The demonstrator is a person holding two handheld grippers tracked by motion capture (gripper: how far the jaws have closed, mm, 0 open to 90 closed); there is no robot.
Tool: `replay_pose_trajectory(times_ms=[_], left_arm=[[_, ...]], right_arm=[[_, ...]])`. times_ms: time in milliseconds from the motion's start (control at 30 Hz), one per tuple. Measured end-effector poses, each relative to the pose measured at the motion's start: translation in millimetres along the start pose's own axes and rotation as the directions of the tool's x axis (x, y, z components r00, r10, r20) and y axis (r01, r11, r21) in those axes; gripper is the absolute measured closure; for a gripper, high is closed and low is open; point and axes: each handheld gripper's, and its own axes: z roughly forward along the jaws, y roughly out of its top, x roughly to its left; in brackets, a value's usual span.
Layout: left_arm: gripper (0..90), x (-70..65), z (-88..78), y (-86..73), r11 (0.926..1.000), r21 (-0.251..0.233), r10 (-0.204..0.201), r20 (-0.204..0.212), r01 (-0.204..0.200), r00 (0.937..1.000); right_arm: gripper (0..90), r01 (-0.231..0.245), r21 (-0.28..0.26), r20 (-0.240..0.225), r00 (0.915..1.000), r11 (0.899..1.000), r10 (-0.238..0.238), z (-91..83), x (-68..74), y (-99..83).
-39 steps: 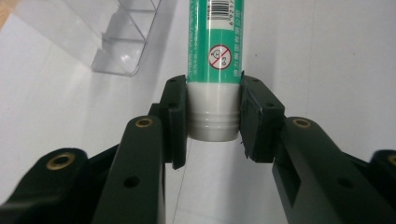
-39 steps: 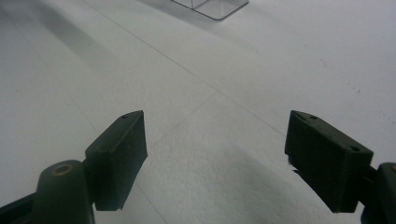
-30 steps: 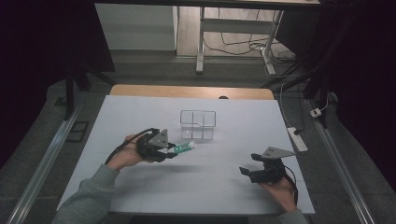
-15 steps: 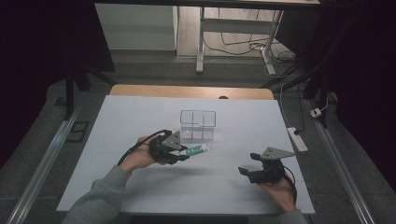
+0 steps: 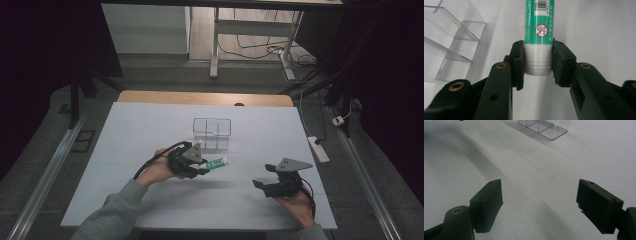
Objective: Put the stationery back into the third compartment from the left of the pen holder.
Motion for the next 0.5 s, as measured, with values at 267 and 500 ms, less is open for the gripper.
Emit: replay_pose_trajectory(times_ms=[267,500], left_arm=[[64.4,-2.9,6.4,3.3,1.0000,0.010,0.000,0.007,0.000,1.0000],[64.4,-2.6,12.4,5.0,0.9999,0.014,-0.007,0.024,0.007,0.9997]], right_arm=[[21.0,0.017,-0.011,-0.009,0.9998,1.000,-0.018,1.4,6.1,4.0],[21.1,0.037,-0.010,-0.022,0.9990,0.999,-0.038,5.5,12.4,8.8]])
